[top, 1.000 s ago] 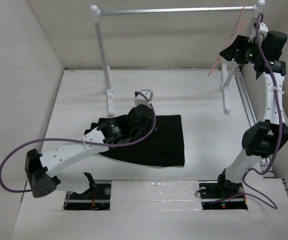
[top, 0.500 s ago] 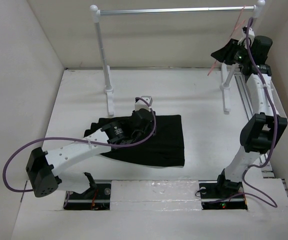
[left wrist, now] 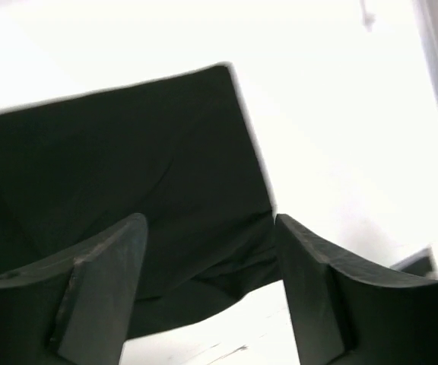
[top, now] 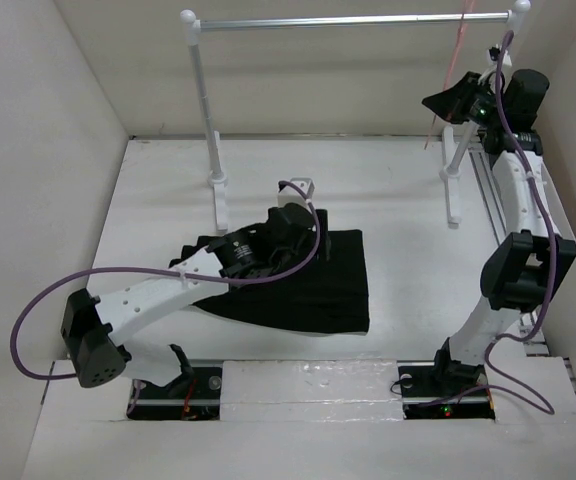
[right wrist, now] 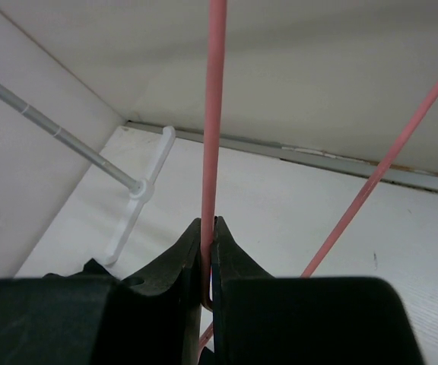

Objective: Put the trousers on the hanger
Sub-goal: Grab a hanger with the right arm, then place trousers on hanger

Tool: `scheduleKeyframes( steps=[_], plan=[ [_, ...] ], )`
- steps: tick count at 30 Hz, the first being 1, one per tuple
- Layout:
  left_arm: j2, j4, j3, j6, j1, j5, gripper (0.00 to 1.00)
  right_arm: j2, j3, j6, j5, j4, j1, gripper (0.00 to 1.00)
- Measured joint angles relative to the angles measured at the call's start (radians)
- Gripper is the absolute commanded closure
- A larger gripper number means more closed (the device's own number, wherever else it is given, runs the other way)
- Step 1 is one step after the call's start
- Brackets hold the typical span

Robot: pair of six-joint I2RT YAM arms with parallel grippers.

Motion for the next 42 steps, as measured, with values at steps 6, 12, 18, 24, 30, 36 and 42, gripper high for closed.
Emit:
scheduleKeyframes(
  steps=[6,12,18,24,30,36,42],
  plan=[
    [0.055,-0.011,0.242,0.023,0.000,0.053,0.32,-0.171,-0.147,-0.022,-0.018,0.009,0.000,0.99],
    [0.153,0.001,0.562,0.072,0.000,0.102,0.28,-0.334,-0.374,-0.103,-0.020,-0.025,0.008,0.99],
    [0.295,0.004,0.792,0.112,0.000,0.133,0.28,-0.439,-0.547,-0.208,0.001,-0.146,0.052,0.99],
    [0.433,0.002,0.863,0.126,0.000,0.153,0.28,-0.488,-0.618,-0.300,0.043,-0.260,0.080,1.00],
    [0.573,0.001,0.898,0.115,0.000,0.106,0.28,-0.592,-0.744,-0.307,0.068,-0.307,0.155,1.00],
    [0.610,0.049,0.876,0.075,0.000,0.048,0.36,-0.654,-0.778,-0.298,0.101,-0.331,0.222,1.00],
    [0.654,0.094,0.894,0.037,0.000,-0.031,0.50,-0.703,-0.801,-0.289,0.134,-0.348,0.260,0.99]
  ],
)
